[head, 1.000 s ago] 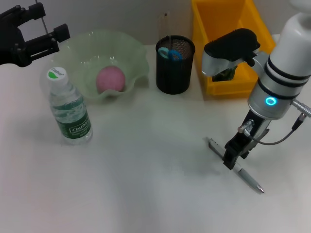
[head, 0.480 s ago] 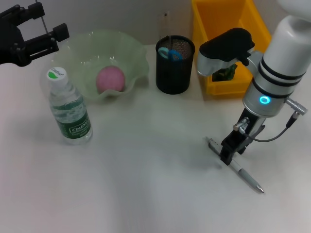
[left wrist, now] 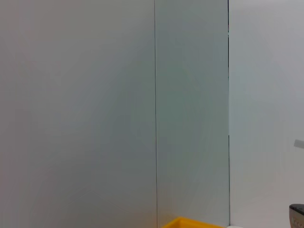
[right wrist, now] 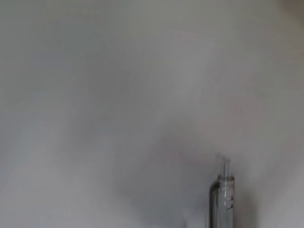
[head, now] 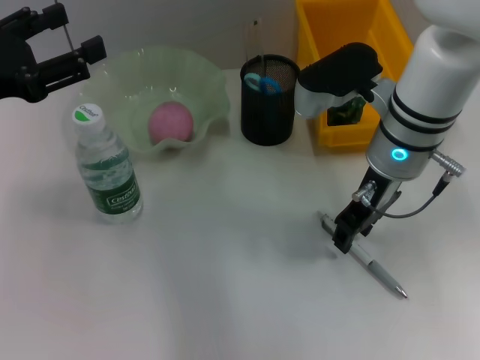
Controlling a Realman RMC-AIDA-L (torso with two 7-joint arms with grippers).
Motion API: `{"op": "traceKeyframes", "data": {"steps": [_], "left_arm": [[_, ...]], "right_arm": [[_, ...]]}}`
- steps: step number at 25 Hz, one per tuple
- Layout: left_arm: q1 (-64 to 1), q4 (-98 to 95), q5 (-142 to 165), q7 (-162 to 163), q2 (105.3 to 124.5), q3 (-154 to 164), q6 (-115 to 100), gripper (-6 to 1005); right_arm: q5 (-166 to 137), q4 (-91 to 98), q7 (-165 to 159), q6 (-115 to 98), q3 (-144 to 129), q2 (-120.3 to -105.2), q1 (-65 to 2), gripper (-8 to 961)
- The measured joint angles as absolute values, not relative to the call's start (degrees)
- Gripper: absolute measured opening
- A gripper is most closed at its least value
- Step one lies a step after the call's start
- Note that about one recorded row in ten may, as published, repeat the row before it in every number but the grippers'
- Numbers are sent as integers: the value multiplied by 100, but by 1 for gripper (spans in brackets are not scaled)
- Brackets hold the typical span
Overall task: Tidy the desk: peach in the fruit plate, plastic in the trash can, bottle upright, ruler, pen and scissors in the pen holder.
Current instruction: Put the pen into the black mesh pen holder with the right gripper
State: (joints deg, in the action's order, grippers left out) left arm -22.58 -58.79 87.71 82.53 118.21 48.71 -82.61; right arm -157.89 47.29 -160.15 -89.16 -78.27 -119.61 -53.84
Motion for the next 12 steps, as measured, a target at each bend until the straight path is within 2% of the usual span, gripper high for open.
{"op": "traceKeyframes", "data": {"steps": [12], "left_arm": [[-2259,-5880,8771,8253,11824,4886,-8261,805]], "right_arm": [[-15784,4481,-15997,-8822,-7877,-11962,-5441,456]]}}
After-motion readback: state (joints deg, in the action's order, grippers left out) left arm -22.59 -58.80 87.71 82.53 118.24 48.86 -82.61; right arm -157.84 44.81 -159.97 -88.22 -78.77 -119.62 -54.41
